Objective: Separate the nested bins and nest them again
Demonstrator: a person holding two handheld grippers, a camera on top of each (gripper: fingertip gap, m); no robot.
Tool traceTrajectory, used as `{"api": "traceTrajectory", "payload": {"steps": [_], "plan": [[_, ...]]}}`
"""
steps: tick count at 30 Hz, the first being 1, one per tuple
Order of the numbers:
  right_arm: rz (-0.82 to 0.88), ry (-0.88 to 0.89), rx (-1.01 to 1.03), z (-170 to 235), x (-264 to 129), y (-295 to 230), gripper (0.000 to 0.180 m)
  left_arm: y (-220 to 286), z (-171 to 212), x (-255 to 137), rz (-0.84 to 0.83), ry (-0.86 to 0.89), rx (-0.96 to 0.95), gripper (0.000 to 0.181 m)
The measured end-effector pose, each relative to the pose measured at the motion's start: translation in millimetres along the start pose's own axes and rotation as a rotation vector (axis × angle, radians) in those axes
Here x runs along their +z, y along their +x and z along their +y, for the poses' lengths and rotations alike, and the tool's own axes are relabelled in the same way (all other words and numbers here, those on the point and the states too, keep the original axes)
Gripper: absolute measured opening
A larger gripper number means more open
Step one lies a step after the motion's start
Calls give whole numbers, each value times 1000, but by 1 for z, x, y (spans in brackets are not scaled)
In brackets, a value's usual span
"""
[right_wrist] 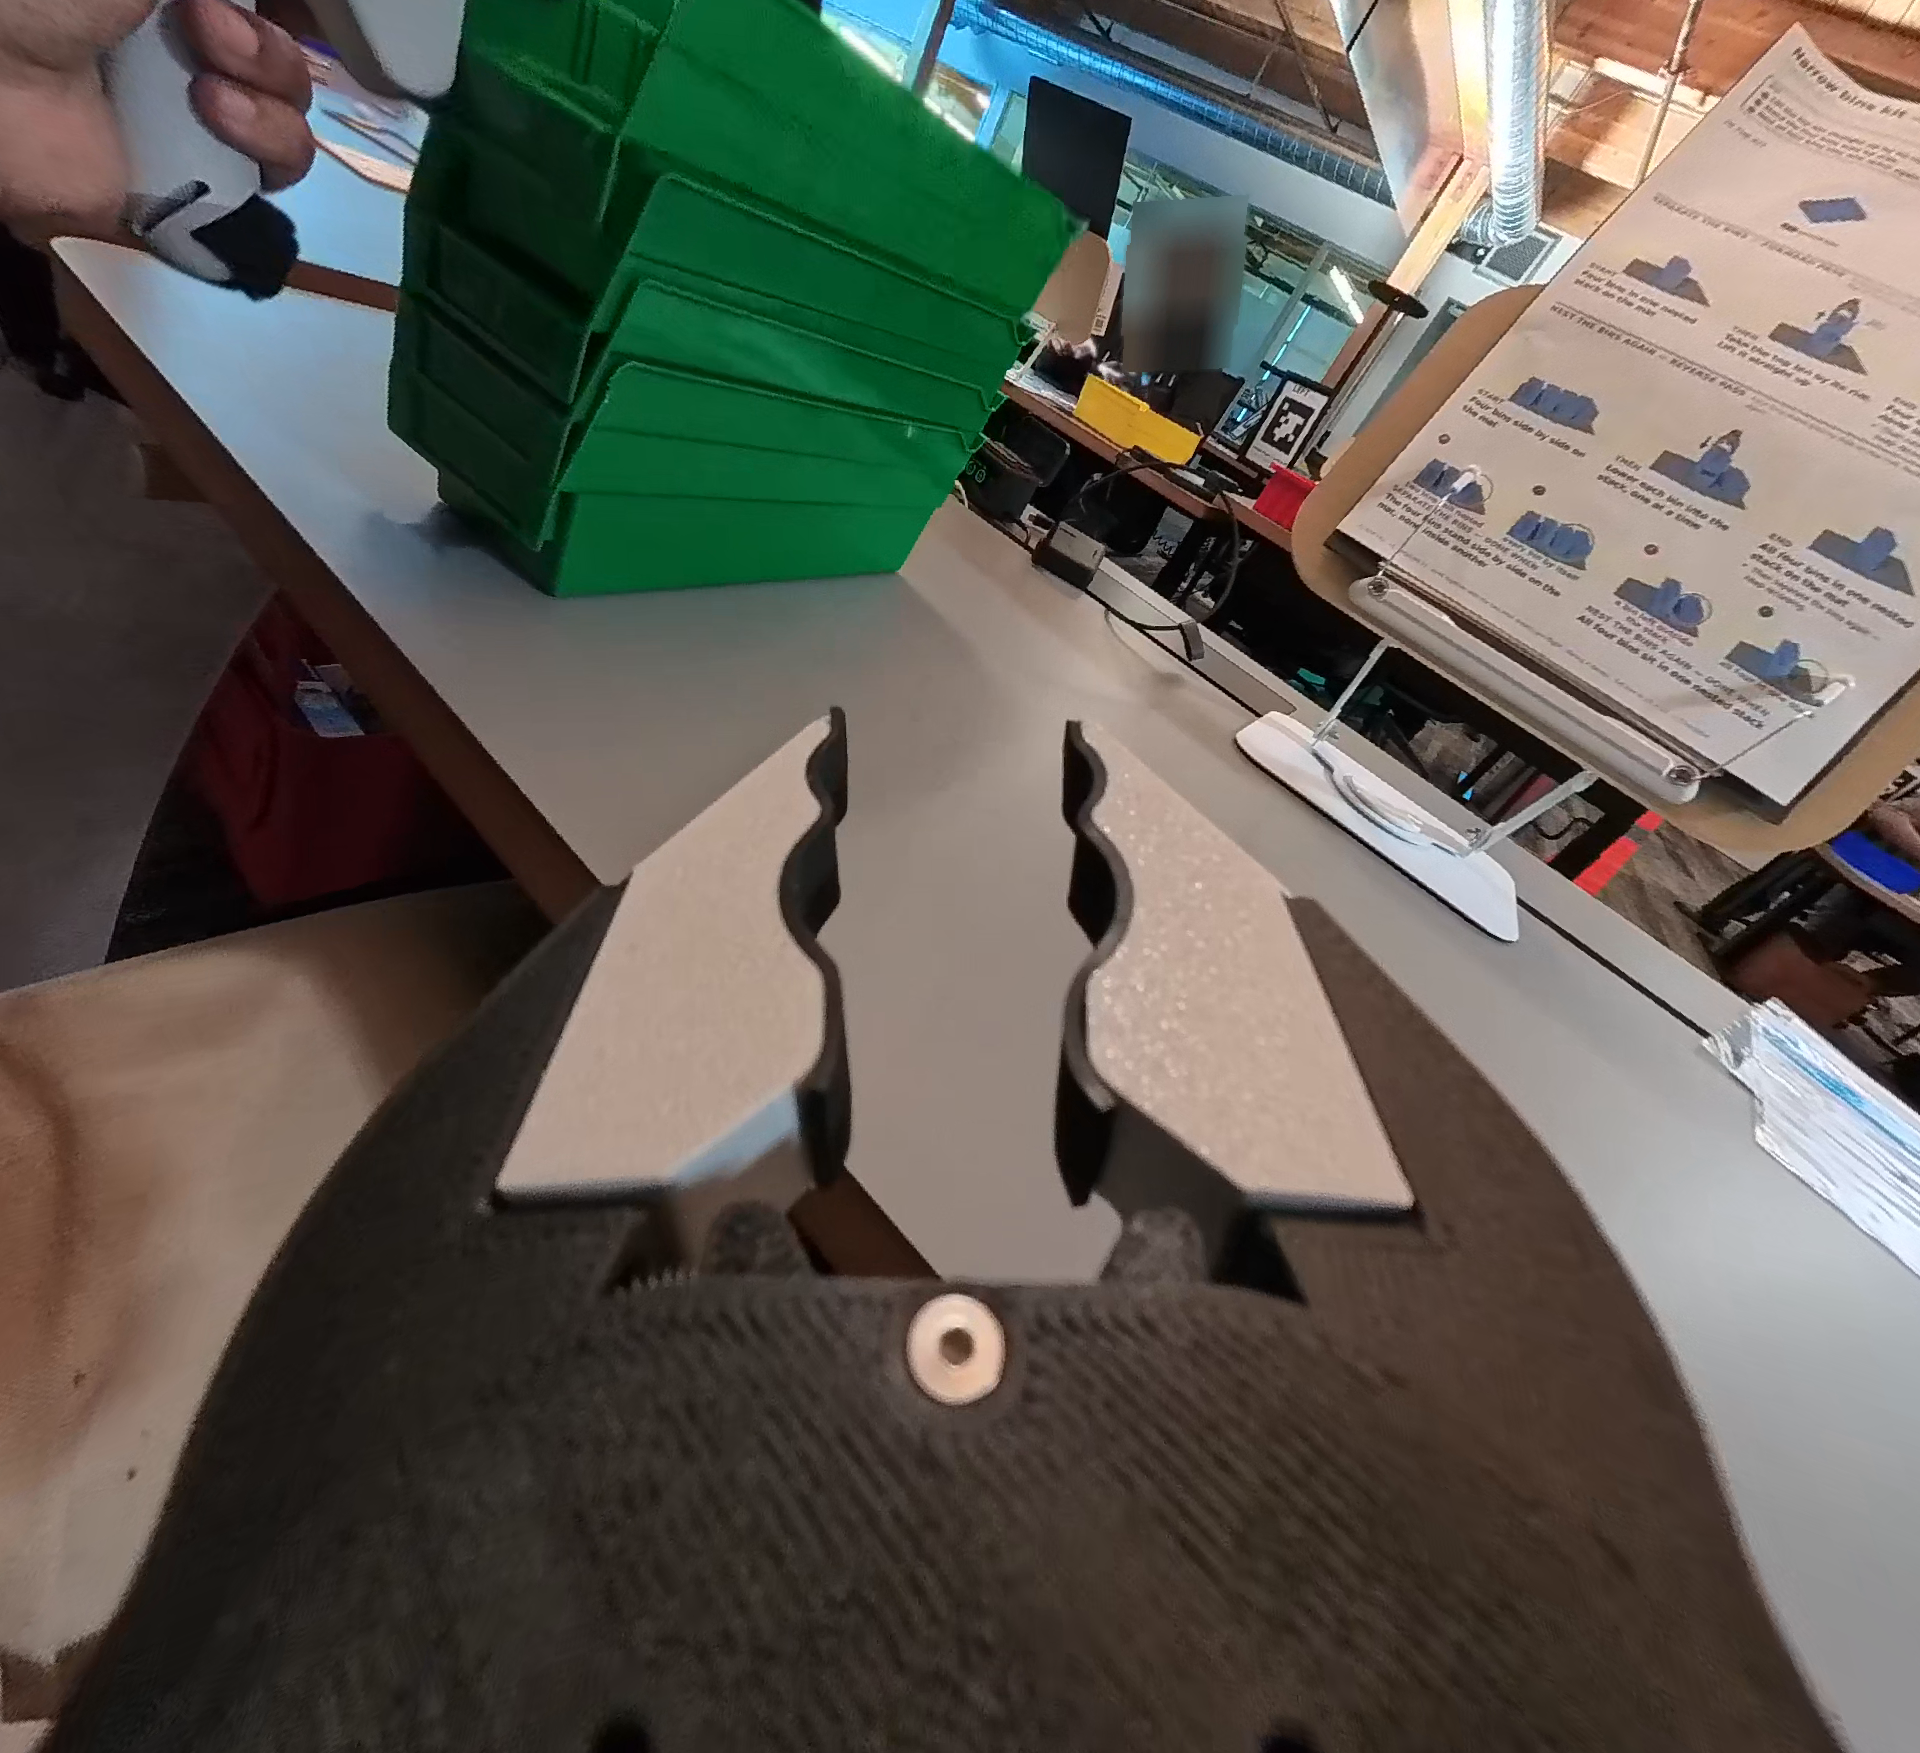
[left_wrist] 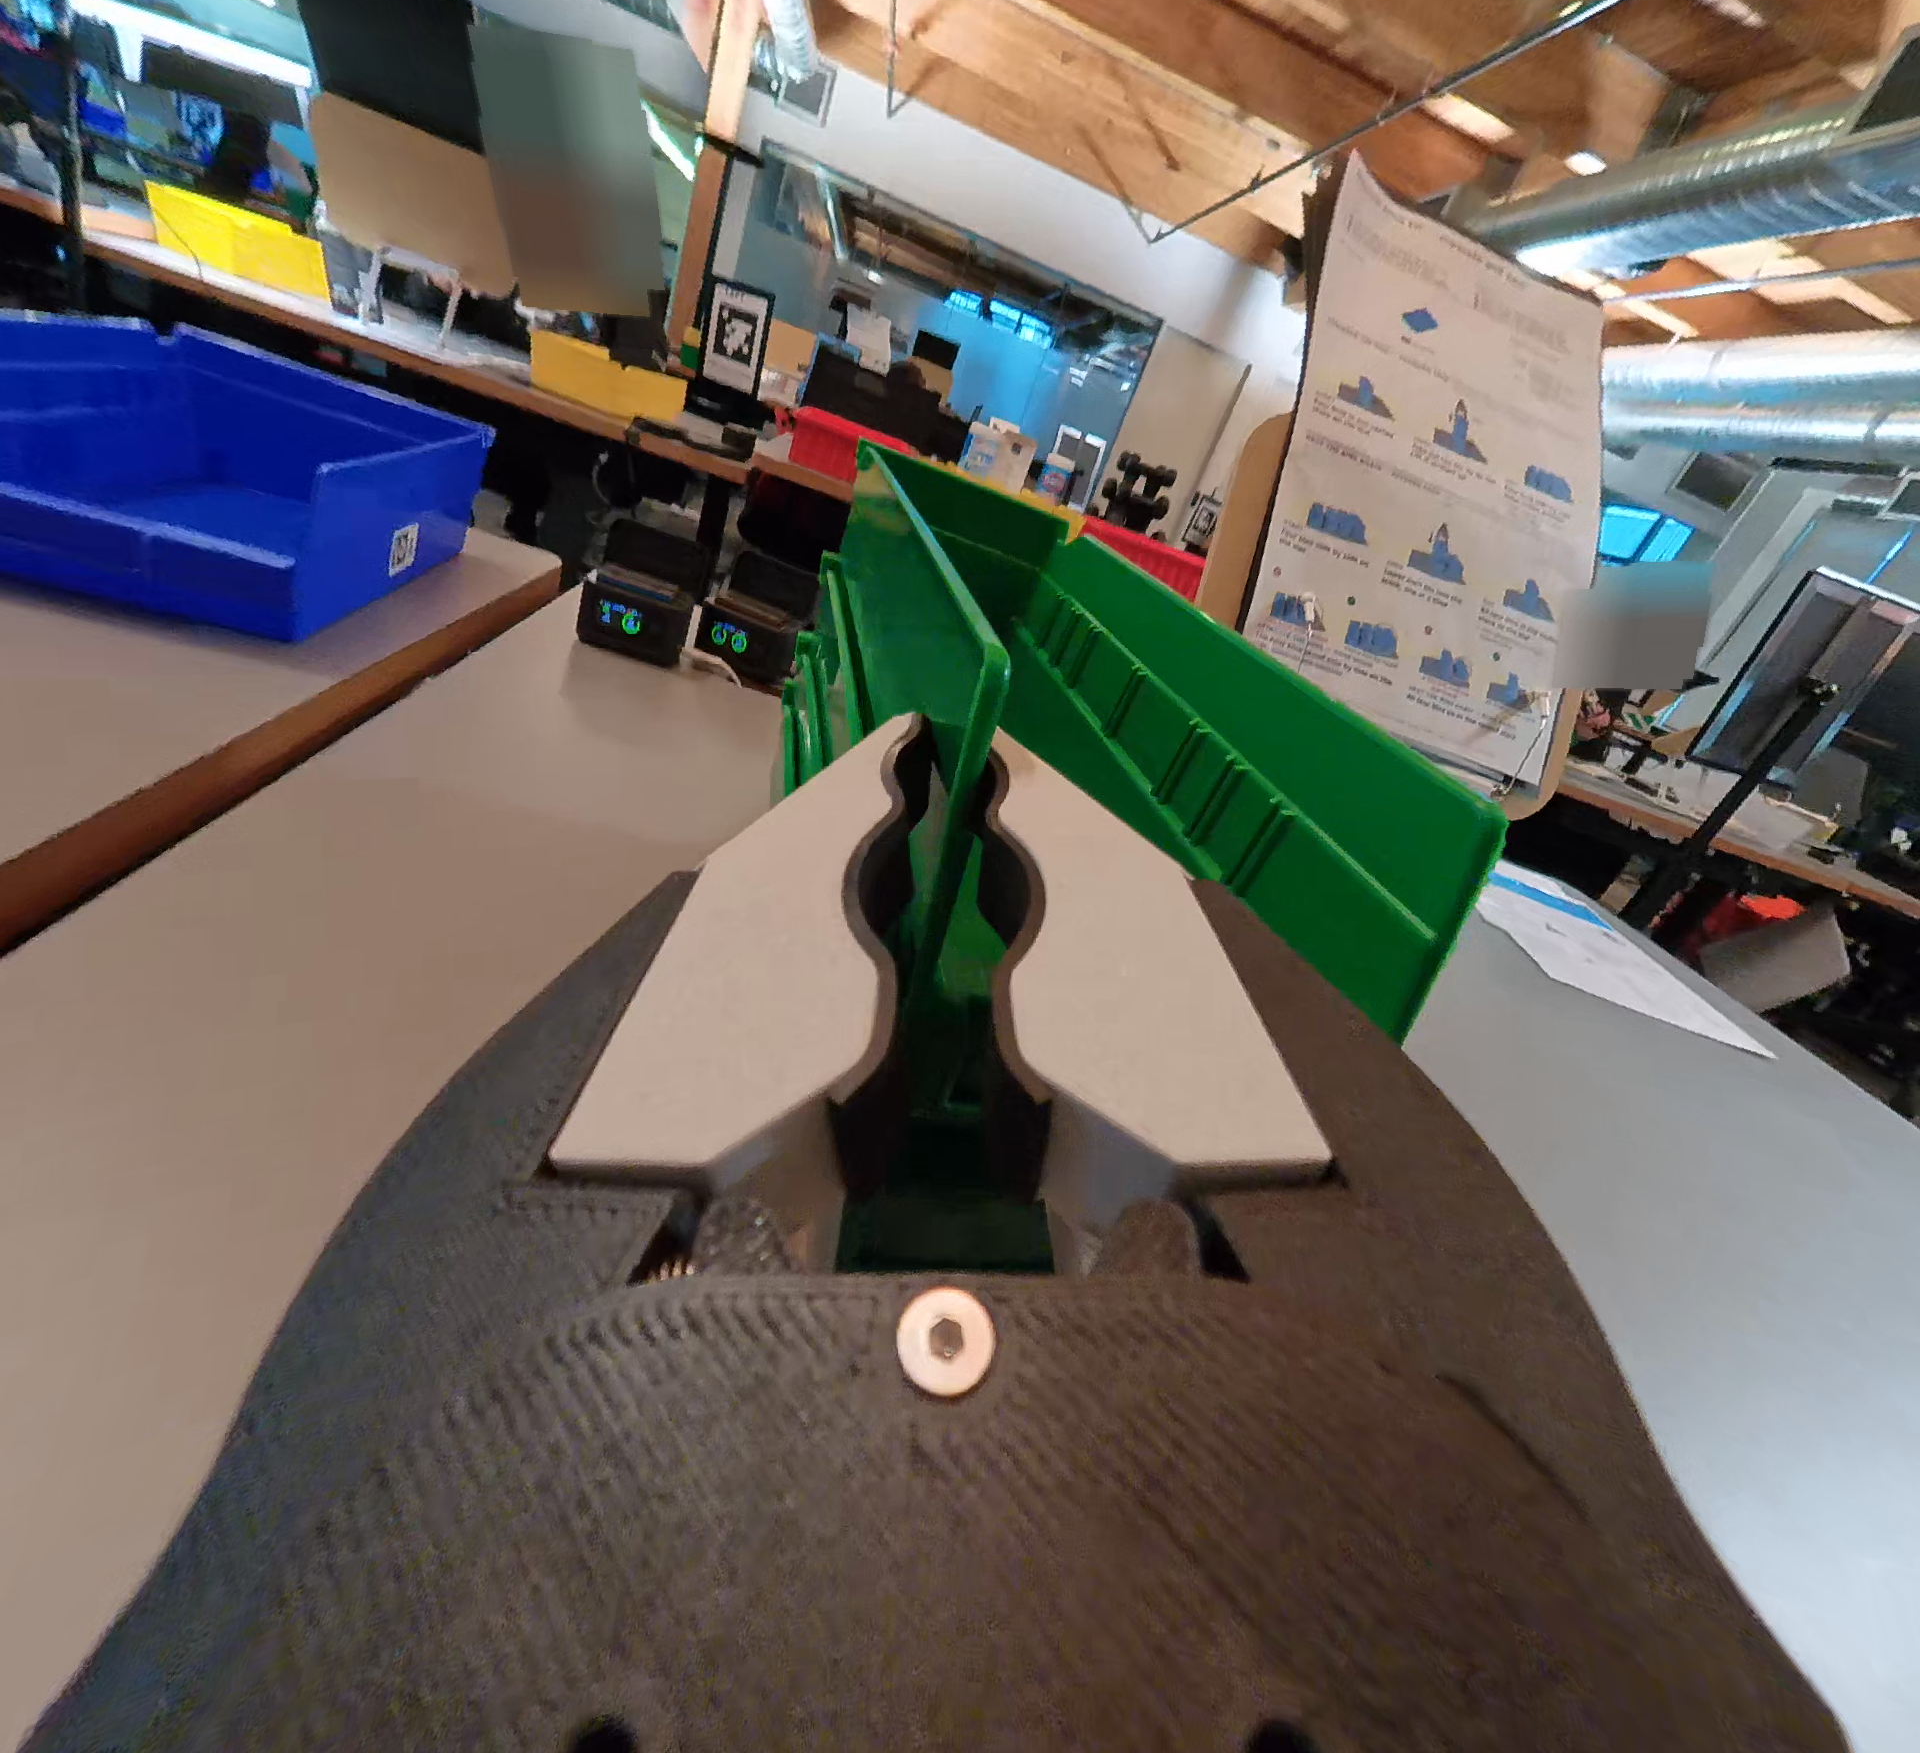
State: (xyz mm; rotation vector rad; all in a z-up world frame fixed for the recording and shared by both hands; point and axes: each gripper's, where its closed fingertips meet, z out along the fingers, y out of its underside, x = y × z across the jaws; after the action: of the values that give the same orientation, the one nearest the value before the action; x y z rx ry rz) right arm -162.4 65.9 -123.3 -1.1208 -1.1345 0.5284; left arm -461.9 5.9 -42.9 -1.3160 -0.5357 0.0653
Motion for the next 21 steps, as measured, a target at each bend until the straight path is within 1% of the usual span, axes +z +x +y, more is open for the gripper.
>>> {"api": "traceTrajectory", "payload": {"steps": [3,5,11,21], "plan": [[-1,-3,3,1,1,1,40,5,-12,-3,13,59,58,0],[-2,-3,6,1,1,1,40,4,-11,-2,-7,40,94,0],[-5,-4,1,1,1,0,40,-5,11,0,-39,-15,32,0],[-2,-6,-4,1,1,0,40,-7,16,0,-45,-14,65,0]]}}
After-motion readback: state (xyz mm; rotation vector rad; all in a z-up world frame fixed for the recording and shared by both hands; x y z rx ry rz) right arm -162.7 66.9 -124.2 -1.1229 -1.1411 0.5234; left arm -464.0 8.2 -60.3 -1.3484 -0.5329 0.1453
